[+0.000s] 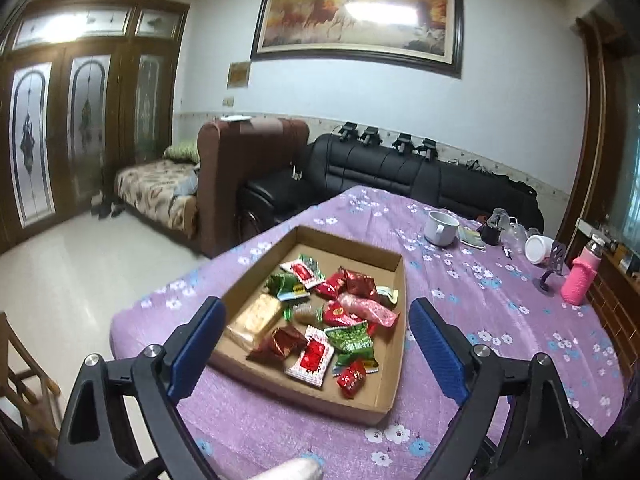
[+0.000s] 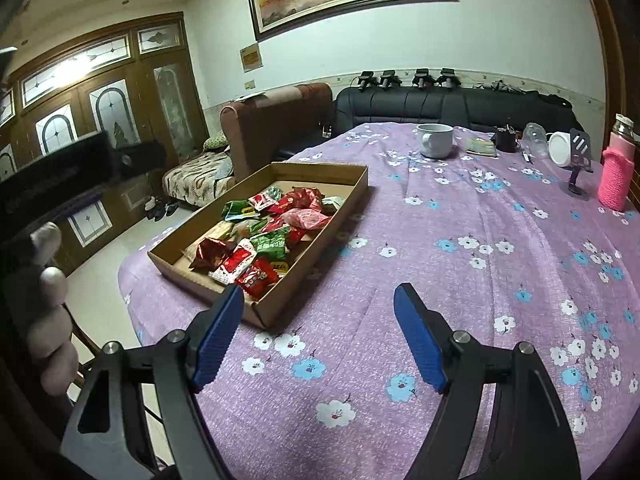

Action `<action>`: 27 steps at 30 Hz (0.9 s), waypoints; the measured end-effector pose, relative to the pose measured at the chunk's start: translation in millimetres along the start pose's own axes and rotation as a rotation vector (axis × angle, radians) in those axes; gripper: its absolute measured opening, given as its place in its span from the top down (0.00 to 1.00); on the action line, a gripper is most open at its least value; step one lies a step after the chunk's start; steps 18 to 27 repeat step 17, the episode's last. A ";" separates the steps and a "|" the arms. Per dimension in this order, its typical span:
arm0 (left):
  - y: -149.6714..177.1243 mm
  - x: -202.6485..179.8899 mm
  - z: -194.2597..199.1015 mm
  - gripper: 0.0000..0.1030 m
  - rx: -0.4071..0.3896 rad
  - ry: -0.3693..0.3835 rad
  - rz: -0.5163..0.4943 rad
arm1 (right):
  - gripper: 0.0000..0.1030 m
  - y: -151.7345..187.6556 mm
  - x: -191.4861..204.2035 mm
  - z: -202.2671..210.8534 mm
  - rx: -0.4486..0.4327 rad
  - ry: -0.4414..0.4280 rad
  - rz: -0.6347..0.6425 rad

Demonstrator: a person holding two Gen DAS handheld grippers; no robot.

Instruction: Organize snacks

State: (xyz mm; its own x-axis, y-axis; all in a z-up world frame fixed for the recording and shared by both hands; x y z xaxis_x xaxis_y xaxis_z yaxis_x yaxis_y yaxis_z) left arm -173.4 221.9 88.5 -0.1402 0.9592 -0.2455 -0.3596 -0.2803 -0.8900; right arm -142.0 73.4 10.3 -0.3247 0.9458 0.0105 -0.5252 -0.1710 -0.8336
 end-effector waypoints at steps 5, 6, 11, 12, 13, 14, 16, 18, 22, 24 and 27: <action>9.2 7.5 -1.9 0.10 0.040 -0.086 -0.005 | 0.24 1.3 4.7 -0.4 0.001 0.001 0.017; 10.2 8.9 -3.2 0.10 0.046 -0.091 -0.007 | 0.24 2.2 6.0 -0.8 0.003 0.002 0.022; 15.6 12.2 -2.2 0.10 0.071 -0.098 -0.002 | 0.24 7.3 13.8 -2.7 0.015 -0.005 0.051; 16.4 12.0 -2.6 0.10 0.079 -0.095 -0.003 | 0.24 7.8 15.0 -3.1 0.017 -0.006 0.056; 16.9 11.6 -3.9 0.10 0.086 -0.088 -0.002 | 0.24 8.4 15.7 -2.9 0.017 -0.007 0.059; 17.9 11.1 -5.6 0.10 0.094 -0.078 0.001 | 0.24 8.8 16.4 -3.0 0.018 -0.006 0.062; 20.8 10.8 -8.6 0.10 0.113 -0.074 0.008 | 0.24 9.5 17.3 -3.1 0.019 -0.006 0.064; 22.1 10.6 -9.6 0.10 0.118 -0.073 0.009 | 0.24 10.0 17.5 -3.5 0.021 -0.007 0.064; 22.1 10.6 -9.6 0.10 0.118 -0.073 0.009 | 0.24 10.0 17.5 -3.5 0.021 -0.007 0.064; 22.1 10.6 -9.6 0.10 0.118 -0.073 0.009 | 0.24 10.0 17.5 -3.5 0.021 -0.007 0.064; 22.1 10.6 -9.6 0.10 0.118 -0.073 0.009 | 0.24 10.0 17.5 -3.5 0.021 -0.007 0.064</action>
Point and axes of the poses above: each gripper's, at about its wrist camera, not at the fingertips, and z roughly against the way its jaws point, x to its left, y to its underside, the point moved 8 cm from there along -z, roughly the way its jaws point, and after that the axes turned 15 degrees about y, right-handed, at the moved point
